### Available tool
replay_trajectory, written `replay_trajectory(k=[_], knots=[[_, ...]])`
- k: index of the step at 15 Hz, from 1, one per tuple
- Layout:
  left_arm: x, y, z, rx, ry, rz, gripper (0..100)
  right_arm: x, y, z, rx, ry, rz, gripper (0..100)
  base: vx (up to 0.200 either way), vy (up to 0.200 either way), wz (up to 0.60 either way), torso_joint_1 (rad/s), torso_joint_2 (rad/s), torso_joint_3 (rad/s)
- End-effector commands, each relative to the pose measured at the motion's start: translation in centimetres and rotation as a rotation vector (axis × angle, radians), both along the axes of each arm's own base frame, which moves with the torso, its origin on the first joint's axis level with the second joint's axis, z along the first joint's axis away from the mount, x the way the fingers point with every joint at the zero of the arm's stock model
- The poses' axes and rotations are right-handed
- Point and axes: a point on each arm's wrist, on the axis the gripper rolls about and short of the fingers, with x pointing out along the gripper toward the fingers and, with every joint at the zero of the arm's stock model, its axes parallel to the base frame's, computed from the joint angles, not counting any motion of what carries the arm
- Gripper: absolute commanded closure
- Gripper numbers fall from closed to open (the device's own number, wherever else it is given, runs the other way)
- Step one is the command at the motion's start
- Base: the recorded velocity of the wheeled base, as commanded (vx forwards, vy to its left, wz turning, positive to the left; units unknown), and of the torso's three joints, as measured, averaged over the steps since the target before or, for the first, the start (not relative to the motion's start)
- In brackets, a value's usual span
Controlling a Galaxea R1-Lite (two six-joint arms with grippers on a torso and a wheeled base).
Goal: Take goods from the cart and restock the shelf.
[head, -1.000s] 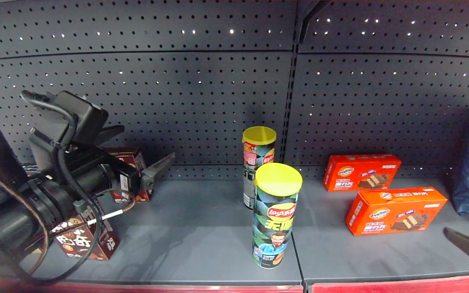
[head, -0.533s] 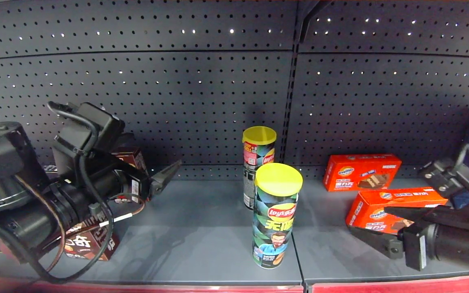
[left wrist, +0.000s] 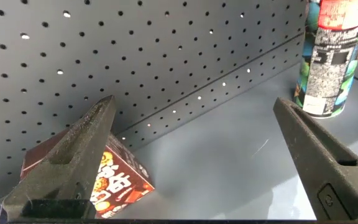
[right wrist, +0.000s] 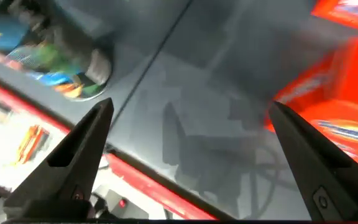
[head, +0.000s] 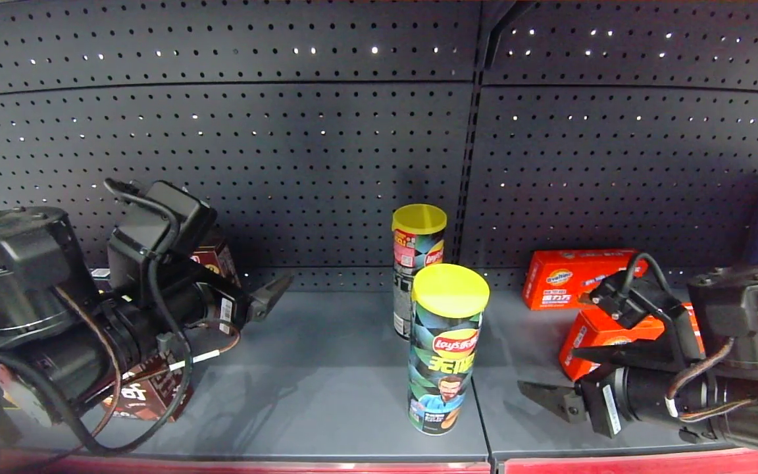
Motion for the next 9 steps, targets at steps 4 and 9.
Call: replay_trajectory(k=[4, 9], knots=[[0.3, -0.1, -0.5, 0.009, 0.017, 0.002, 0, 1.0, 2.4, -0.8, -0.01, 0.011, 0.055, 0, 0.0, 0.0, 0.0, 0.0, 0.0, 0.0], [0.2, -0.1, -0.7, 0.019, 0.022, 0.0, 0, 1.9, 3.1, -0.7, -0.01, 0.008, 0.056, 0, 0.0, 0.0, 0.0, 0.0, 0.0, 0.0]])
